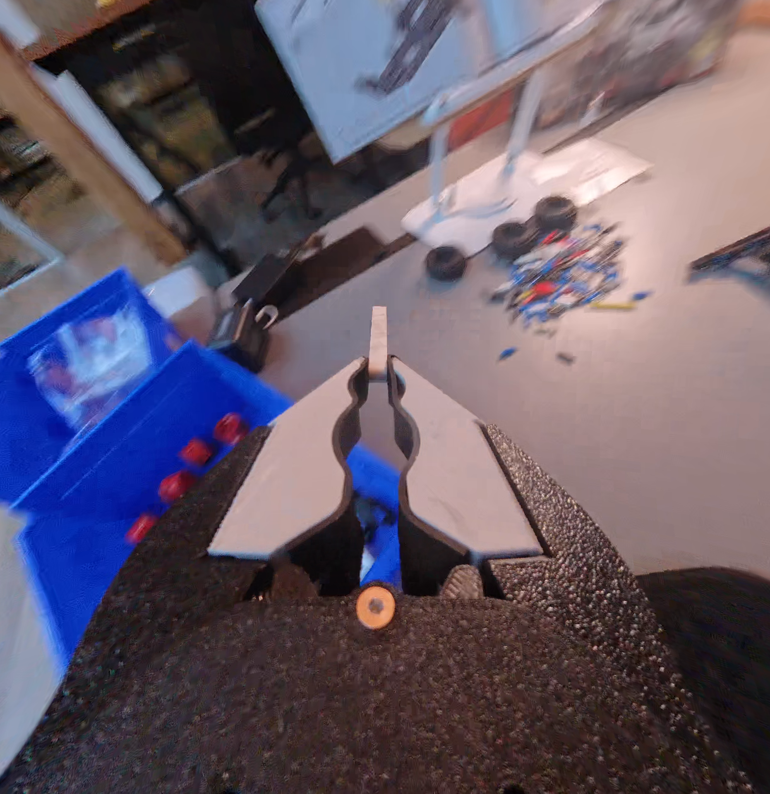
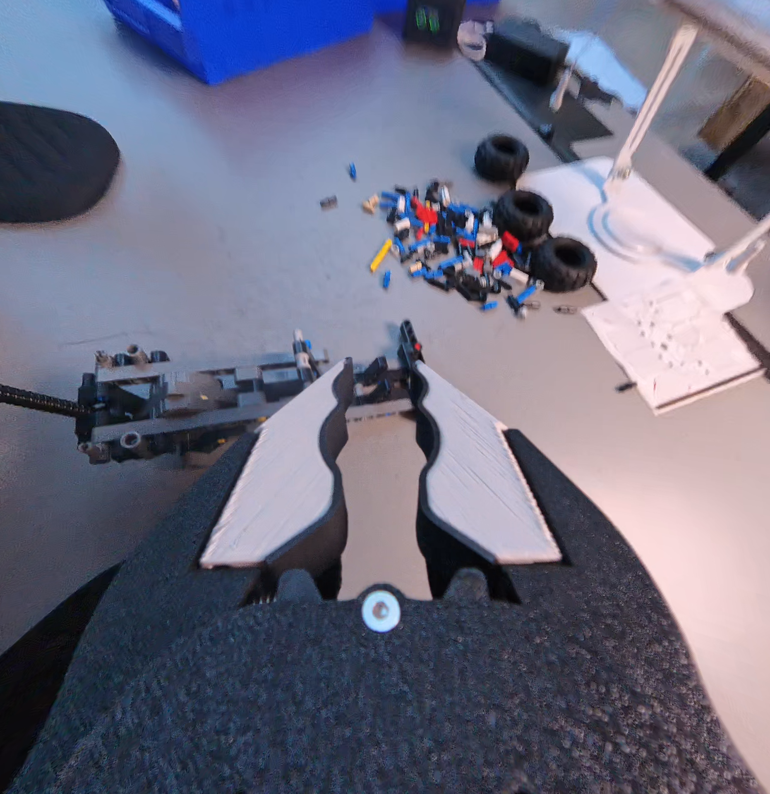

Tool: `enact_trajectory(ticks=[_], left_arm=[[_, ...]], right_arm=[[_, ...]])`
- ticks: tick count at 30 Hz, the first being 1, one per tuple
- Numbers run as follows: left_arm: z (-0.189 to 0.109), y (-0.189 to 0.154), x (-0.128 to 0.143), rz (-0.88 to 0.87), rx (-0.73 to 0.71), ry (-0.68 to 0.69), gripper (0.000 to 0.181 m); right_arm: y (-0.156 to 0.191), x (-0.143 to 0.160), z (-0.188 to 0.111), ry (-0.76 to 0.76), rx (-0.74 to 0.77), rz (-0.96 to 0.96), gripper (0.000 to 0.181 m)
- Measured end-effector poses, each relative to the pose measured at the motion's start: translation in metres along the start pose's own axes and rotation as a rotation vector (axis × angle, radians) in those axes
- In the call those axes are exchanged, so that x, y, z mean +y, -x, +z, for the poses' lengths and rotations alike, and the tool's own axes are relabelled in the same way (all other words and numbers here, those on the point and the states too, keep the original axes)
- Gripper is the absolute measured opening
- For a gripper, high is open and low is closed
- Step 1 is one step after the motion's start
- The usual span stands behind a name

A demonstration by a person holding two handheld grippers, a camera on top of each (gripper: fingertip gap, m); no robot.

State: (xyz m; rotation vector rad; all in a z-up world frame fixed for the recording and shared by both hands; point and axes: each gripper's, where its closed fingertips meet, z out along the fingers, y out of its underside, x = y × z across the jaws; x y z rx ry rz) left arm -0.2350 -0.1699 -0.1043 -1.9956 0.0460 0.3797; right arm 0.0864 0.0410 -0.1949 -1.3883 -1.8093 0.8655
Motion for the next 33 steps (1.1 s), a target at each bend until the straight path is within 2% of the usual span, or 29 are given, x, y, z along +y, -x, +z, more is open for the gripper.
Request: enact_trajectory(ticks=[2, 4, 6, 8, 10, 14, 16, 17, 20, 22, 26, 29, 33], left_arm=[[-0.009, 0.043, 0.047, -0.007, -0.171, 0.175, 0.007], [-0.010, 0.058, 0.085, -0.034, -0.226, 0.288, 0.007], [-0.004, 0.058, 0.105, -0.066, -0.229, 0.319, 0.007], [0.003, 0.057, 0.111, -0.091, -0.235, 0.310, 0.010], [0.008, 0.058, 0.100, -0.096, -0.255, 0.253, 0.021], [0.020, 0.041, 0.051, -0.051, -0.221, 0.093, 0.029], [0.029, 0.010, 0.017, -0.026, -0.112, -0.014, 0.029], [0.034, -0.008, 0.003, -0.007, -0.054, -0.053, 0.029], [0.046, -0.060, -0.021, 0.090, 0.099, -0.105, 0.032], [0.051, -0.096, -0.026, 0.136, 0.213, -0.121, 0.032], [0.059, -0.154, -0.020, 0.147, 0.431, -0.100, 0.033], [0.066, -0.187, -0.012, 0.136, 0.548, -0.072, 0.035], [0.080, -0.220, 0.001, 0.124, 0.651, -0.021, 0.037]], right_arm=[[0.003, 0.014, -0.001, 0.093, -0.050, 0.115, 0.029], [0.016, 0.010, 0.000, 0.095, -0.091, 0.195, 0.032], [0.028, 0.006, 0.001, 0.098, -0.096, 0.209, 0.037], [0.035, 0.003, 0.002, 0.111, -0.067, 0.232, 0.041], [0.043, 0.003, 0.002, 0.137, -0.040, 0.249, 0.041], [0.042, 0.012, 0.012, 0.235, 0.028, 0.173, 0.039], [0.042, 0.014, 0.023, 0.279, -0.003, 0.140, 0.031], [0.042, 0.017, 0.029, 0.318, -0.028, 0.107, 0.015], [0.047, 0.017, 0.033, 0.398, -0.154, -0.085, 0.006], [0.043, 0.017, 0.028, 0.447, -0.211, -0.333, 0.006], [0.050, 0.006, 0.008, 0.466, -0.420, -0.713, 0.007], [0.029, 0.010, 0.001, 0.606, -0.429, -1.133, 0.007], [0.018, 0.011, 0.008, 0.686, -0.495, -1.511, 0.007]])
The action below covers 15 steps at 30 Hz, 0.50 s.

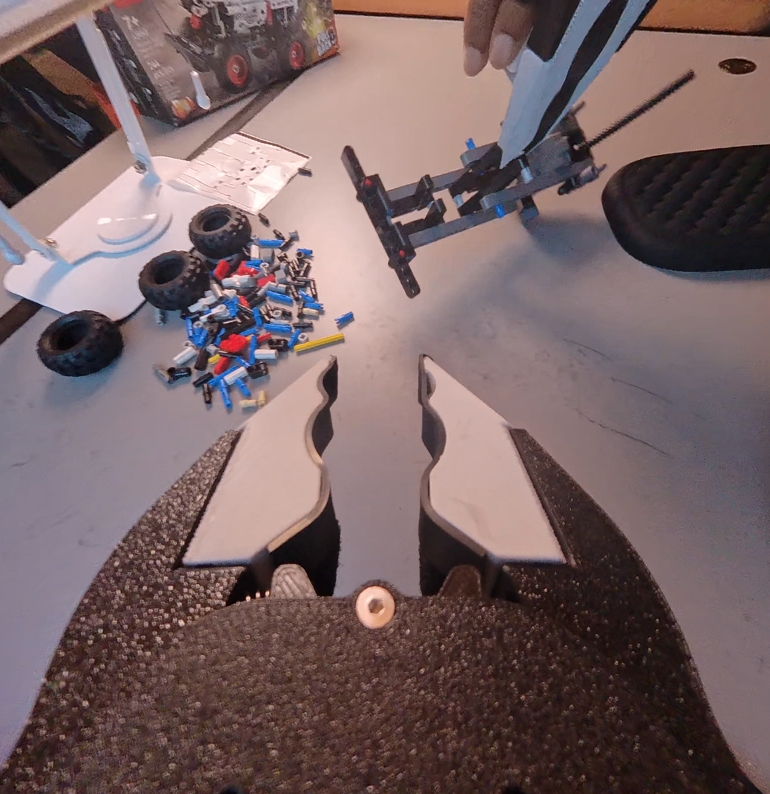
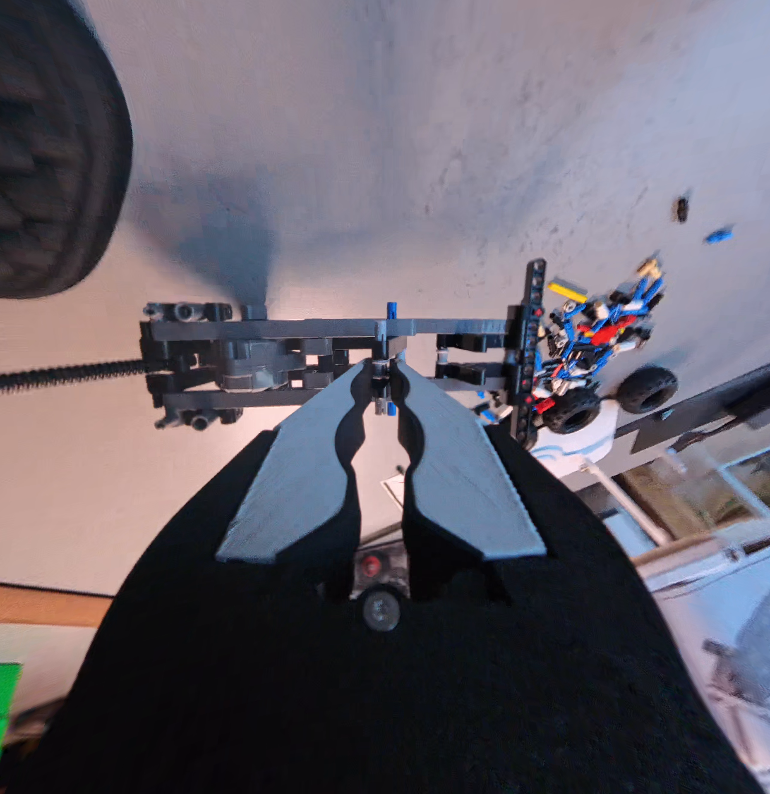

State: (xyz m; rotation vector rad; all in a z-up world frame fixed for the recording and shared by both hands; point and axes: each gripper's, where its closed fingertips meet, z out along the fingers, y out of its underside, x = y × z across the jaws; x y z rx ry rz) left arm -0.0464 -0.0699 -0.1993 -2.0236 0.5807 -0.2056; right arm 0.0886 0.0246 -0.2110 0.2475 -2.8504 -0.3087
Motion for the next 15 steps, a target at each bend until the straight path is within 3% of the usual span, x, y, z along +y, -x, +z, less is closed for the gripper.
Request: enact_trajectory(ticks=[3, 6, 9, 13, 15], left_arm=[[0.016, -0.012, 0.007, -0.021, 0.063, 0.027, 0.038], [0.023, -0.019, 0.014, -0.023, 0.081, 0.048, 0.038], [0.024, -0.022, 0.018, -0.051, 0.103, 0.044, 0.037], [0.025, -0.022, 0.022, -0.071, 0.115, 0.041, 0.037], [0.027, -0.023, 0.022, -0.072, 0.121, 0.039, 0.037]], right_arm=[[-0.007, -0.014, 0.011, -0.021, -0.016, -0.098, 0.007], [-0.023, -0.024, 0.018, -0.090, 0.019, 0.016, 0.011], [-0.036, -0.018, 0.017, -0.185, 0.031, 0.377, 0.054], [-0.042, -0.004, -0.006, -0.382, 0.014, 0.961, 0.074], [-0.029, 0.004, -0.002, -0.370, -0.023, 1.186, 0.082]])
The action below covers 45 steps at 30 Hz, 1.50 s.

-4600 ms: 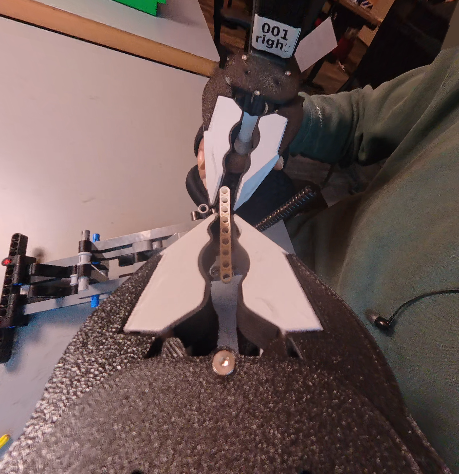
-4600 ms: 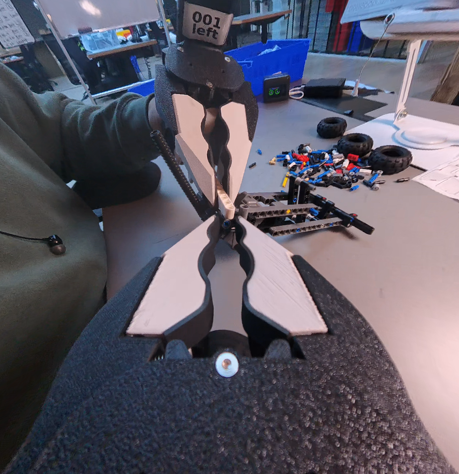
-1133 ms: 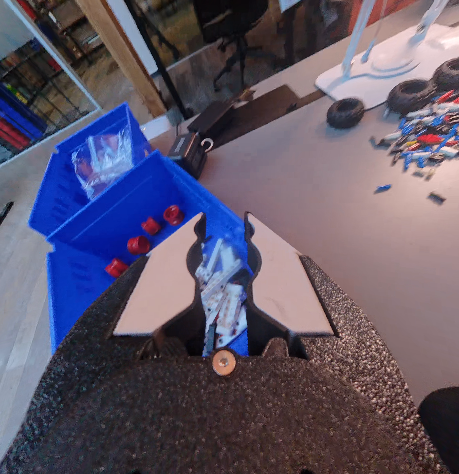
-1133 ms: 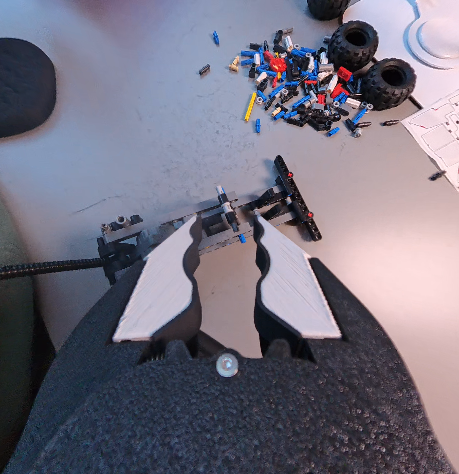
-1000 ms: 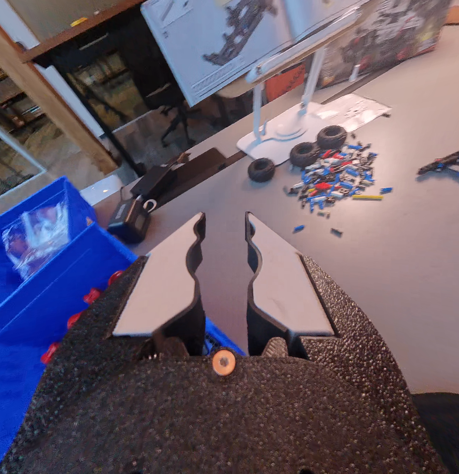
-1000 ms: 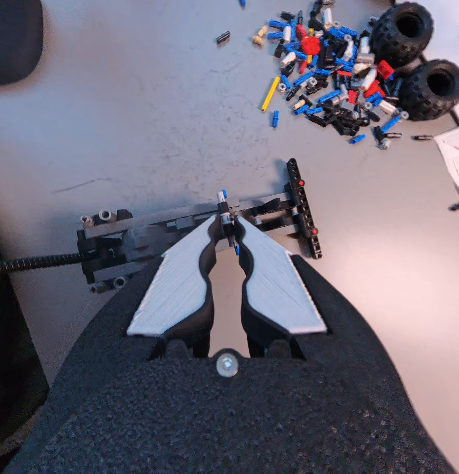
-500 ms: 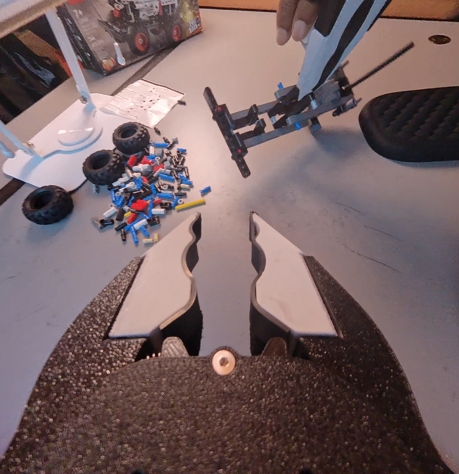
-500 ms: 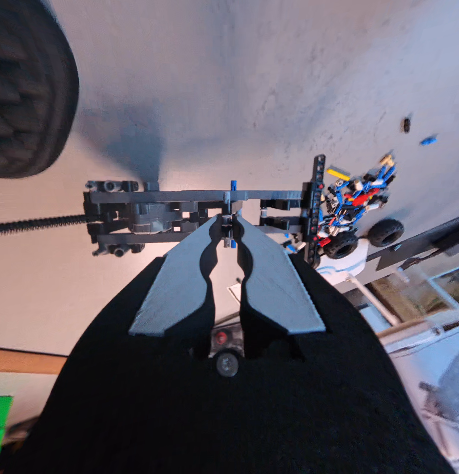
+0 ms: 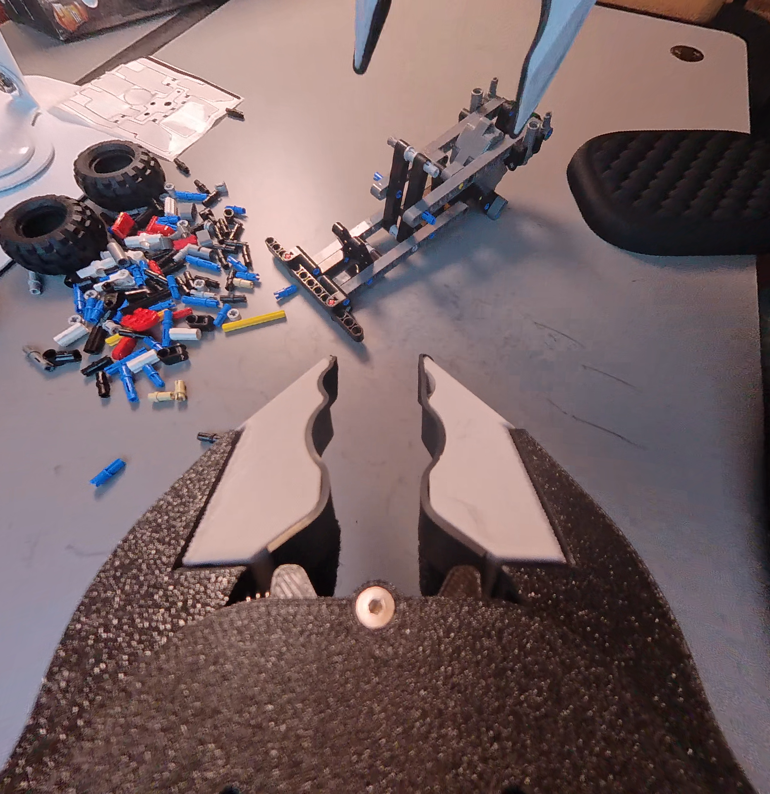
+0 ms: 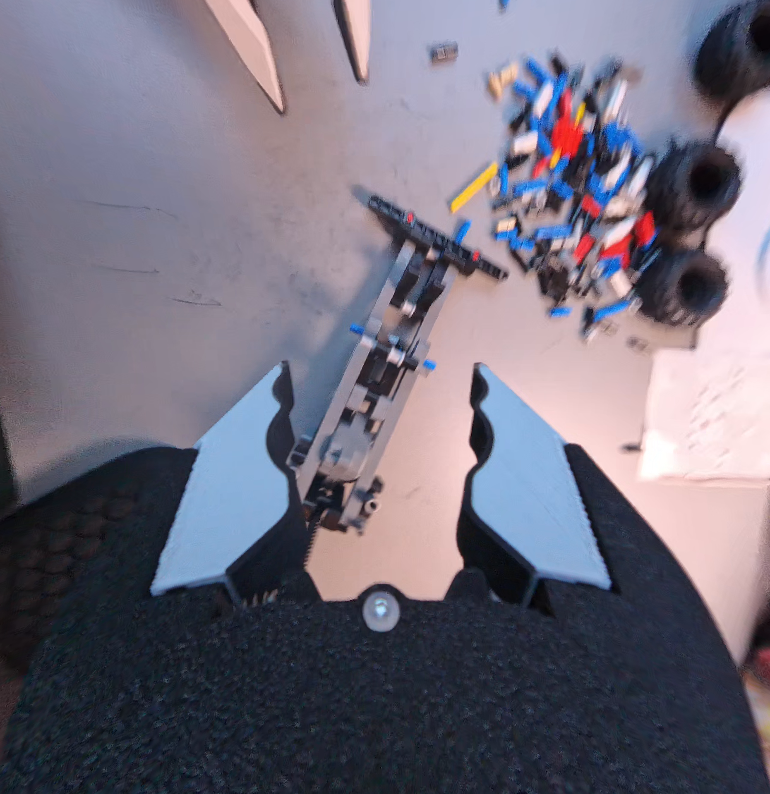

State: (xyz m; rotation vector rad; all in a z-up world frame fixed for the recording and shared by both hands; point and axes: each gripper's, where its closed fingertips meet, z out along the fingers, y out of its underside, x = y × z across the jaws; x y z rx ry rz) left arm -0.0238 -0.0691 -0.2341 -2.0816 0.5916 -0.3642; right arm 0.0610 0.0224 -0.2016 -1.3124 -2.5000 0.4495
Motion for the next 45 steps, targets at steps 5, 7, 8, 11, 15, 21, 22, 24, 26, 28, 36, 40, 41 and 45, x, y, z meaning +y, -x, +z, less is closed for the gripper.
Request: enact_trajectory(ticks=[5, 7, 8, 11, 15, 21, 22, 24, 26, 28, 36, 40, 41, 45], left_arm=[[0.005, 0.001, -0.002, -0.001, 0.008, -0.011, 0.037], [0.005, 0.001, -0.003, -0.010, 0.011, -0.018, 0.037], [0.005, 0.001, -0.002, -0.012, 0.008, -0.020, 0.037], [0.000, 0.004, -0.001, -0.009, -0.021, -0.038, 0.036], [-0.005, 0.010, -0.002, -0.042, -0.027, -0.065, 0.036], [-0.010, 0.021, -0.006, -0.057, -0.075, -0.117, 0.040], [-0.012, 0.024, -0.008, -0.055, -0.095, -0.134, 0.041], [-0.018, 0.032, -0.014, -0.055, -0.132, -0.180, 0.042], [-0.025, 0.043, -0.021, -0.057, -0.177, -0.223, 0.043], [-0.032, 0.059, -0.031, -0.047, -0.239, -0.257, 0.045], [-0.080, 0.180, -0.138, -0.027, -0.592, -0.493, 0.069], [-0.077, 0.257, -0.183, -0.123, -0.694, -0.579, 0.079], [-0.071, 0.275, -0.188, -0.137, -0.722, -0.574, 0.082], [-0.035, 0.311, -0.195, -0.118, -0.779, -0.485, 0.089]], right_arm=[[0.014, 0.049, 0.033, 0.184, -0.017, 0.186, 0.077], [0.018, 0.055, 0.042, 0.215, -0.052, 0.104, 0.059], [0.014, 0.054, 0.040, 0.208, -0.047, 0.075, 0.052], [0.007, 0.066, 0.031, 0.248, -0.047, -0.192, 0.050], [0.011, 0.062, 0.026, 0.217, -0.103, -0.264, 0.046], [0.009, 0.043, 0.033, 0.190, -0.088, -0.234, 0.066], [0.006, 0.032, 0.025, 0.136, -0.075, -0.213, 0.069], [-0.007, 0.007, 0.005, 0.008, -0.027, -0.162, 0.073], [-0.036, -0.017, -0.016, -0.128, 0.100, -0.121, 0.073], [-0.074, -0.036, -0.038, -0.251, 0.265, -0.059, 0.072], [-0.229, -0.052, -0.109, -0.595, 0.878, 0.146, 0.069], [-0.279, -0.036, -0.117, -0.710, 1.006, 0.284, 0.074], [-0.287, -0.031, -0.115, -0.723, 1.013, 0.315, 0.075], [-0.301, -0.016, -0.104, -0.742, 0.989, 0.390, 0.078]])
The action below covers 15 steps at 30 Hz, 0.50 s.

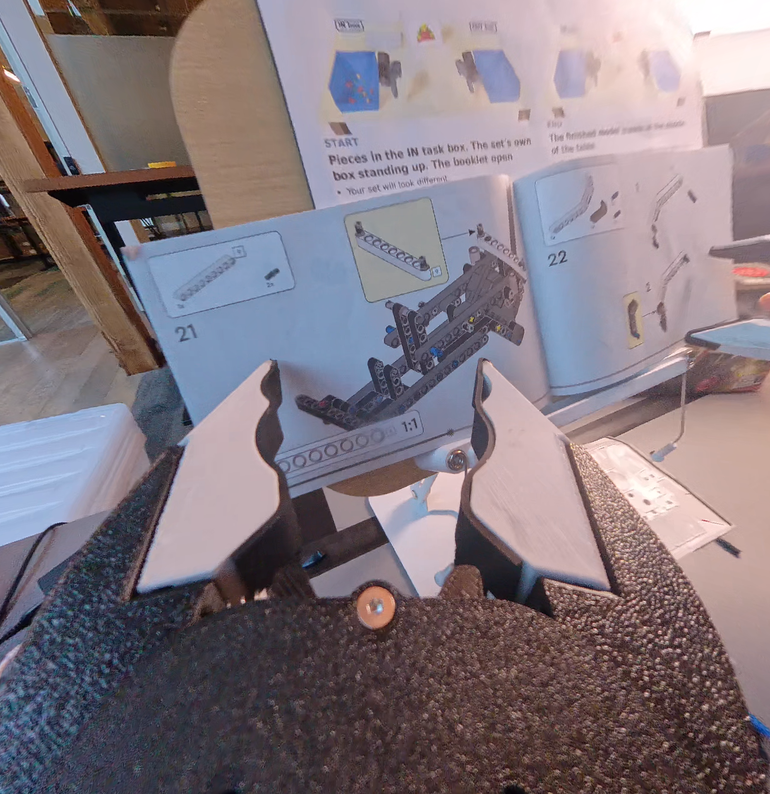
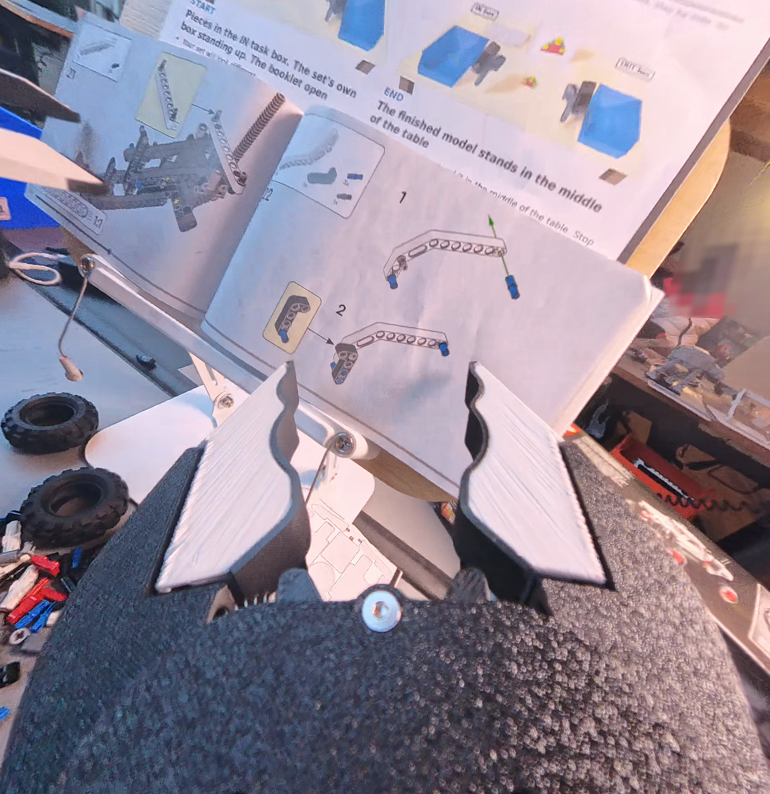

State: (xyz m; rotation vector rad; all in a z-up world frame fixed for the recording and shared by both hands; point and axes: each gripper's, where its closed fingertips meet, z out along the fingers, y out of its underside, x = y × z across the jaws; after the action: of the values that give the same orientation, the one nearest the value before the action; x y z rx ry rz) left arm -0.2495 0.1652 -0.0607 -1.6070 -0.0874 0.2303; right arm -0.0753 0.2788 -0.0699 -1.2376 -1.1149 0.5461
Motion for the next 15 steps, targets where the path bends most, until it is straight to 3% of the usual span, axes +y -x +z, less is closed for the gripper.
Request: enact_trajectory(ticks=[4, 8, 11, 15], left_arm=[[0.016, -0.009, 0.009, 0.139, -0.086, 0.004, 0.077], [0.021, -0.037, 0.013, 0.125, 0.002, 0.028, 0.021], [0.021, -0.064, 0.004, 0.070, 0.113, 0.004, 0.005], [0.015, -0.104, -0.018, -0.014, 0.244, -0.034, 0.004]], right_arm=[[0.000, 0.012, -0.001, 0.029, -0.030, 0.024, 0.081], [0.003, 0.012, -0.007, 0.039, -0.053, 0.040, 0.080], [0.013, 0.002, -0.014, 0.035, -0.090, 0.018, 0.080], [0.042, -0.017, -0.020, 0.040, -0.154, -0.062, 0.081]])
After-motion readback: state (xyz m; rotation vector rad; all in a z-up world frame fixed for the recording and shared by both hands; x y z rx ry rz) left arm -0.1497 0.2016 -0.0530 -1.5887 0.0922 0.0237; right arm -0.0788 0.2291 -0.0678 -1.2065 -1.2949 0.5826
